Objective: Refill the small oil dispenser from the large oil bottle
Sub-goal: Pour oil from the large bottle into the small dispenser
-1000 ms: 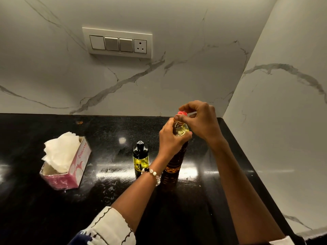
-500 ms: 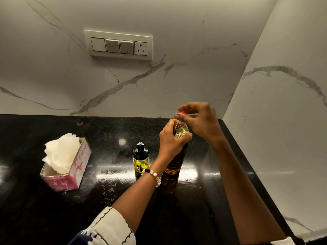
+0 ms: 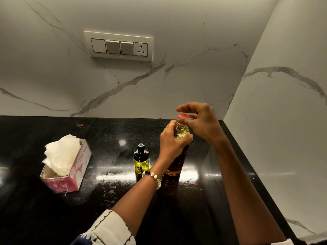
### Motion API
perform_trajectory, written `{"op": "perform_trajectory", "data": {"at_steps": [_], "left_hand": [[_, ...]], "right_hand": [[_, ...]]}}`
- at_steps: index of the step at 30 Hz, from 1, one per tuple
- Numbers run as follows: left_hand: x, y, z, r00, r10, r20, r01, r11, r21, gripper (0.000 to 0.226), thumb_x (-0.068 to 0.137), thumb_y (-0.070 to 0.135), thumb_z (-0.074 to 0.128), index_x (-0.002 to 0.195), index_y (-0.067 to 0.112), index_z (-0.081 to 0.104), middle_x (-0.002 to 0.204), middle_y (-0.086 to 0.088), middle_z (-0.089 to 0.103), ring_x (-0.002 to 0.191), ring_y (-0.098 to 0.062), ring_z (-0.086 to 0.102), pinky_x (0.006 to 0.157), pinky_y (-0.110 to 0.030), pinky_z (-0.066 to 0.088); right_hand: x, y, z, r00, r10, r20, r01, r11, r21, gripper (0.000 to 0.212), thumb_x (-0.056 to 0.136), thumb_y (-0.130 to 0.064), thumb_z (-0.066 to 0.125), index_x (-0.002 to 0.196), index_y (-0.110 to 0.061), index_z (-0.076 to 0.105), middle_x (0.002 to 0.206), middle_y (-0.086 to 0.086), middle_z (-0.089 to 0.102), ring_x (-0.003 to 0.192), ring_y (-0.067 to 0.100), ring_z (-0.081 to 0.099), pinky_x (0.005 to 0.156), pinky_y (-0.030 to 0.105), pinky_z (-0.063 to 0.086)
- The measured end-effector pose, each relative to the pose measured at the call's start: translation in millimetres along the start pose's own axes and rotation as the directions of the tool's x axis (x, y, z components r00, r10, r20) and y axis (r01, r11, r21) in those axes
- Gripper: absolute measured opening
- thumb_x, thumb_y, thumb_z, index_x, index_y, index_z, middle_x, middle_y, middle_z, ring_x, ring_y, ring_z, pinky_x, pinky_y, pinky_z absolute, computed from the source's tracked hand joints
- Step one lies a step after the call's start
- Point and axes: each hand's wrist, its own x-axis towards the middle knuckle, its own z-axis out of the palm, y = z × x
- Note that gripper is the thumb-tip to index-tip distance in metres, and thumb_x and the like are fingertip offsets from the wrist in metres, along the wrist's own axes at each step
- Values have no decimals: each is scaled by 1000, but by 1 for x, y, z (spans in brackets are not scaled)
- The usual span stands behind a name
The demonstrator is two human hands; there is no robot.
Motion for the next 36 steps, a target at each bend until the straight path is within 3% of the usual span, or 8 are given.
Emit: {"op": "perform_trajectory", "data": {"at_steps": [3, 7, 13, 16, 21, 28, 32, 36], "left_hand": [[1, -3, 1, 1000, 2, 0, -2, 1000, 12, 48, 70, 42, 73, 112, 26, 55, 99, 4, 65, 94, -12, 63, 81, -40, 55], [1, -2, 1, 1000, 6, -6, -6, 1000, 12, 44, 70, 40, 74, 107, 26, 55, 97, 4, 65, 91, -13, 63, 78, -41, 55], [0, -2, 0, 1000, 3, -17, -3, 1000, -5, 42, 66, 42, 71, 101, 26, 56, 91, 3, 64, 84, -15, 62, 74, -42, 55], [1, -4, 2, 1000, -13, -3, 13, 1000, -1, 48, 67, 44, 72, 109, 27, 56, 98, 4, 64, 92, -13, 62, 80, -42, 55], [3, -5, 2, 1000, -7, -5, 8, 1000, 8, 49, 68, 43, 75, 110, 27, 56, 101, 6, 64, 96, -12, 62, 82, -41, 54], [1, -1, 0, 1000, -5, -9, 5, 1000, 9, 43, 66, 42, 73, 102, 28, 55, 93, 4, 64, 88, -15, 62, 77, -42, 54], [-1, -1, 1, 1000, -20, -1, 20, 1000, 12, 48, 66, 44, 72, 108, 28, 55, 99, 4, 64, 93, -14, 61, 82, -41, 54], [-1, -1, 1, 1000, -23, -5, 23, 1000, 18, 46, 66, 43, 72, 106, 27, 55, 96, 5, 64, 91, -13, 62, 80, -42, 54]], "right_hand": [[-1, 3, 12, 988, -11, -151, -13, 988, -157, 37, 70, -30, 80, 97, -7, 70, 94, 8, 68, 80, 12, 61, 70, 16, 48], [-2, 3, 11, 994, -8, -109, -7, 991, -136, 28, 74, -17, 78, 99, -7, 71, 97, 8, 70, 83, 9, 60, 70, 6, 44], [0, 3, -2, 997, 47, 53, -49, 998, 38, 32, 76, -6, 75, 108, -8, 68, 108, 5, 69, 99, 13, 65, 89, 32, 55], [0, 3, 1, 999, 49, -8, -49, 998, 46, 46, 72, -22, 79, 114, -10, 65, 115, 4, 66, 105, 14, 62, 86, 24, 53], [-4, 5, 13, 983, 1, -181, -25, 992, -128, 31, 69, -25, 81, 92, -7, 71, 89, 5, 68, 75, 10, 60, 66, 9, 46], [-4, 2, 2, 998, 26, -53, -29, 998, -49, 28, 75, -7, 77, 102, -7, 70, 103, 7, 71, 91, 11, 65, 83, 23, 55], [-2, 2, 5, 996, 61, -63, -66, 994, -90, 53, 67, -31, 81, 113, -8, 66, 106, 7, 69, 88, 11, 62, 77, 20, 51], [-2, 4, 8, 991, 70, -112, -90, 980, -180, 50, 67, -37, 79, 103, -5, 69, 95, 11, 71, 78, 10, 61, 72, 16, 48]]}}
